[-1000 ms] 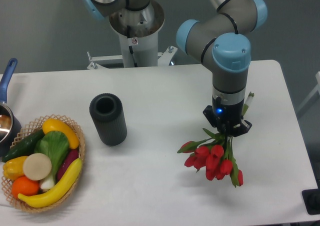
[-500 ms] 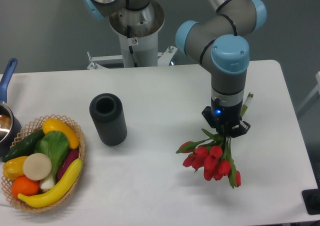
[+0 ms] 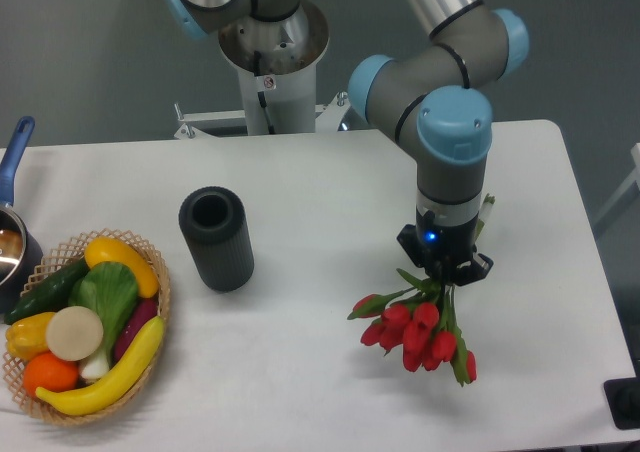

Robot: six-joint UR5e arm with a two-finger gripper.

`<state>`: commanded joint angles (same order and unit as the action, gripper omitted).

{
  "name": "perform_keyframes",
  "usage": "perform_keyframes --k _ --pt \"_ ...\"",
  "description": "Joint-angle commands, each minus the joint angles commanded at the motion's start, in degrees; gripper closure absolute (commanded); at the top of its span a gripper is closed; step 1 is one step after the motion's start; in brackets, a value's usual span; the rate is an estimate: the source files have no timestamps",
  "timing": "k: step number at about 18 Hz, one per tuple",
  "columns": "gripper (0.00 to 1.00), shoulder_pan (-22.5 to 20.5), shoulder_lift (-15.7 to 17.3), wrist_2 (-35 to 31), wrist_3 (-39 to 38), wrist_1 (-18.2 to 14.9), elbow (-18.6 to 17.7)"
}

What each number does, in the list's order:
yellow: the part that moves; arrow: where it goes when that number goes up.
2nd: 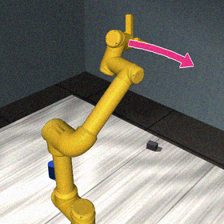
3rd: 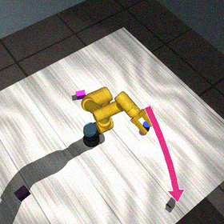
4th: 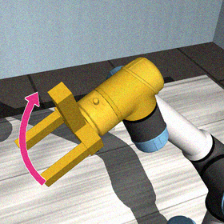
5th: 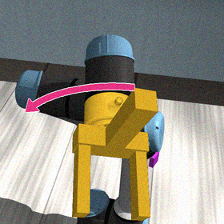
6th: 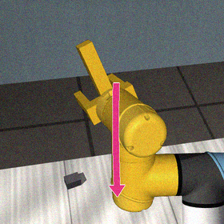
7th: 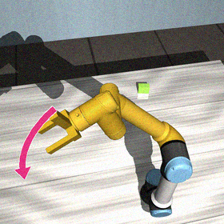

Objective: Place the flowers on the table
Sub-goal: 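Lower the held red tulips toward the table surface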

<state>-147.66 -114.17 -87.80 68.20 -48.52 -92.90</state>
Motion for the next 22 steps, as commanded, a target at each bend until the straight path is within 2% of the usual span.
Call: perform_keyframes --k 5,10,15,17,22 --pt "0.84 0.4 -1.2 0.0 -0.1 1.0 -1.1" --pt "0.84 1.0 -2.5 -0.1 0.0 4.7 -3.4" --pt "0.83 1.2 -3.0 -0.2 0.0 4.7 -3.6" --pt "0.78 1.3 -3.3 -0.3 -0.1 4.8 -3.7" --pt "0.75 1.7 -3.9 -0.4 0.0 5.0 -3.9"
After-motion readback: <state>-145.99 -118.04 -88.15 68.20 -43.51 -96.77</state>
